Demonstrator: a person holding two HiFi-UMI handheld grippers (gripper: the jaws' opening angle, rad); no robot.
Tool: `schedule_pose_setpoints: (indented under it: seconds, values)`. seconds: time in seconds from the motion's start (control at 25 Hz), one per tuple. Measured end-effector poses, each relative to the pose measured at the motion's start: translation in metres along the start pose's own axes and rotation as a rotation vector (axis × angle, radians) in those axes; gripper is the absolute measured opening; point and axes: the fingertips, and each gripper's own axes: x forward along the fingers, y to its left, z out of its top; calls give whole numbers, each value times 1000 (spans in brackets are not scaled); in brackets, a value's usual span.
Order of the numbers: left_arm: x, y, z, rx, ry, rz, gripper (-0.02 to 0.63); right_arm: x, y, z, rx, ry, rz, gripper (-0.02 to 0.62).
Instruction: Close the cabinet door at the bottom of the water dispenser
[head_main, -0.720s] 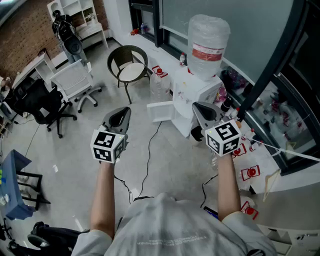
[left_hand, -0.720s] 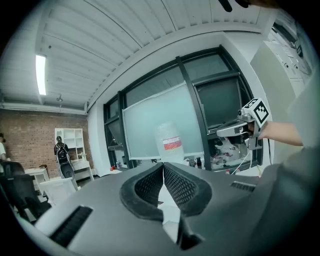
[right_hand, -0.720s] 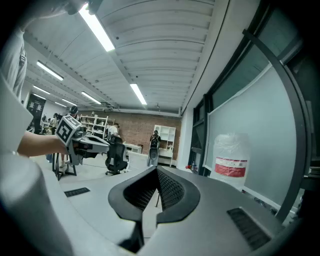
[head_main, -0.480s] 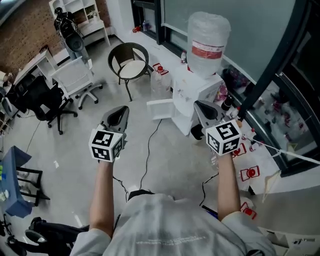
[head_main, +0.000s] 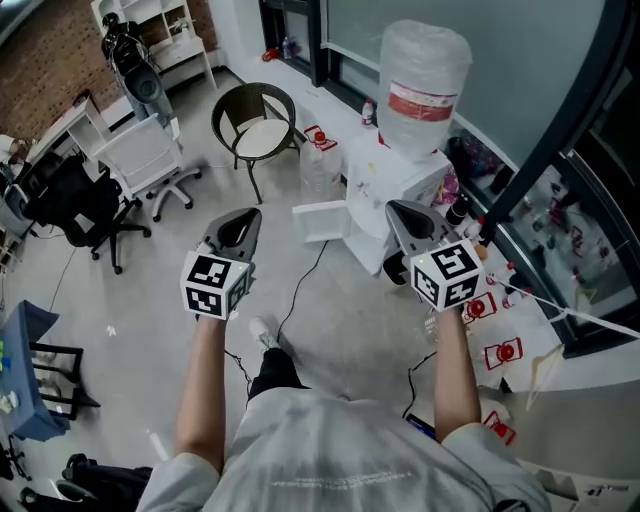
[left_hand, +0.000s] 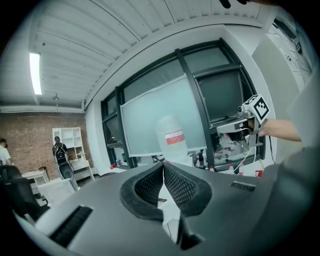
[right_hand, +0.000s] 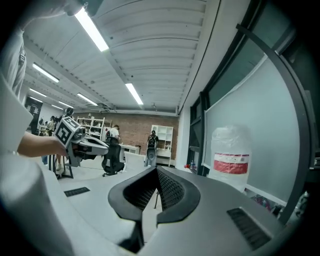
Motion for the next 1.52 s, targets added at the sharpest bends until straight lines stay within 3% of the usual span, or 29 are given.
schedule_pose_setpoints:
  seconds: [0.12,0.24,0.32,0.52,0.68,0.88,1.12,1.28,1.44,1.52]
  values:
    - [24,38,-6,23,-18,19,20,39,-9,1,9,2,-14,23]
    - [49,93,-4,36,-95,63,18,91,-13,5,-6,18,-27,23]
    - [68,127,-7,25,-121,44,18,127,-15,10,-36,27,-51,23]
    - [124,184,-32,52,-74,-51,18,201,-20,0,-76,83,-81,23]
    - [171,231,-55,26,-45,-95,18,265,-25,-15,-39,124,-74,23]
    - [238,259,-120,12,50,-186,18,344,-46,-47,64,130,-83,23]
    - [329,298,-226,-28,146,-250,18,444,-72,-130,162,173,-127,23]
    - [396,316,-307,-112,216,-286,20,495,-82,-219,176,281,-126,23]
    - [442,297,-400,-184,309,-360,21,522,-82,-314,201,402,-80,23]
    - [457,275,-449,-245,372,-387,86,528,-80,-357,213,431,-72,23]
